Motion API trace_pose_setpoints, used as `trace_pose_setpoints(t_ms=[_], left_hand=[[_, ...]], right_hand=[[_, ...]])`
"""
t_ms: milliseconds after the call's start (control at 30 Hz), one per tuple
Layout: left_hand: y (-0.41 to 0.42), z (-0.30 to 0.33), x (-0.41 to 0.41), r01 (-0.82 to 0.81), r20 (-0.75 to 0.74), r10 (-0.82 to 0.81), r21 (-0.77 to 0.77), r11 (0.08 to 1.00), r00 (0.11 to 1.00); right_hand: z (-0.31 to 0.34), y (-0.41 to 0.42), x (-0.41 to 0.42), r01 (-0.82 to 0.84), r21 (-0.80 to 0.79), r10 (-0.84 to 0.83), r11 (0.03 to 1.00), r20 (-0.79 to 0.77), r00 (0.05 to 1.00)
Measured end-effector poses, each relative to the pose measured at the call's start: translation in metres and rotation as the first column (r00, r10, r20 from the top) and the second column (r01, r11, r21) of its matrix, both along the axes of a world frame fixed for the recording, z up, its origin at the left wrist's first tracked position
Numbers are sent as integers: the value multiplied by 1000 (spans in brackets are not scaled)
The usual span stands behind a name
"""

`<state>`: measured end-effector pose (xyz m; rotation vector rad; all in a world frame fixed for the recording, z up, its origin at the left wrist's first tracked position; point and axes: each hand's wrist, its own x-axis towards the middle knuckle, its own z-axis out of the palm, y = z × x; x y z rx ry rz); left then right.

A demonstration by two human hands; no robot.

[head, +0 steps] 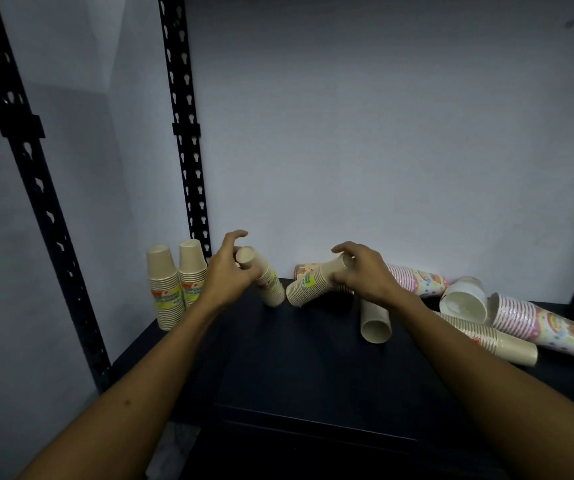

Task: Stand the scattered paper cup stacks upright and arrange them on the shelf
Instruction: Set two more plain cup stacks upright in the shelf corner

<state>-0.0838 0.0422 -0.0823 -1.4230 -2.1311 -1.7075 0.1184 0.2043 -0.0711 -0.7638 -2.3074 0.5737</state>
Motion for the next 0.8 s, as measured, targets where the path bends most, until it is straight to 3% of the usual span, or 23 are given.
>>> trace_pose_setpoints(t_ms=[200,433,800], left_hand=[[7,4,1,107,153,-111,32,994,982],[13,-1,3,212,145,-212,17,977,966],[13,-41,3,240,328,-234,23,971,915]], right_hand=[[5,-15,-12,-90,-129,58,988,-235,970],[-5,-21,-31,-238,-291,116,927,-381,917],[-43,-32,-54,-355,-375,185,856,-418,889]])
